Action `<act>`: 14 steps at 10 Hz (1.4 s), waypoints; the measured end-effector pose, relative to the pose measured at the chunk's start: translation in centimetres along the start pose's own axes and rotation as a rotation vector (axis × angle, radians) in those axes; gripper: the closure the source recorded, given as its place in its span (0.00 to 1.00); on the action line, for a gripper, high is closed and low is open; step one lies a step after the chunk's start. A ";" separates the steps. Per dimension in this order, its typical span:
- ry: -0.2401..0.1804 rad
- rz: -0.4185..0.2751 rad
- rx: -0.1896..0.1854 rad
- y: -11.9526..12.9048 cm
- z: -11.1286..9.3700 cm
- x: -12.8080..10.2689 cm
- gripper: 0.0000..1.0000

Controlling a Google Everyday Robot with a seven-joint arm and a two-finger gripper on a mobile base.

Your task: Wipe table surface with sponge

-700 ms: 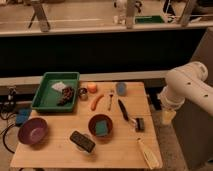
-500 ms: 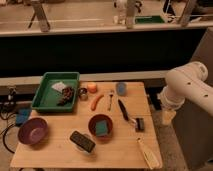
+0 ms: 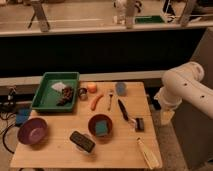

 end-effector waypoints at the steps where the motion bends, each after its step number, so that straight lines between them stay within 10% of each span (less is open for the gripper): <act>1: 0.000 -0.016 0.001 0.0 0.0 -0.2 0.20; 14: -0.012 -0.380 0.027 0.4 1.2 -7.9 0.20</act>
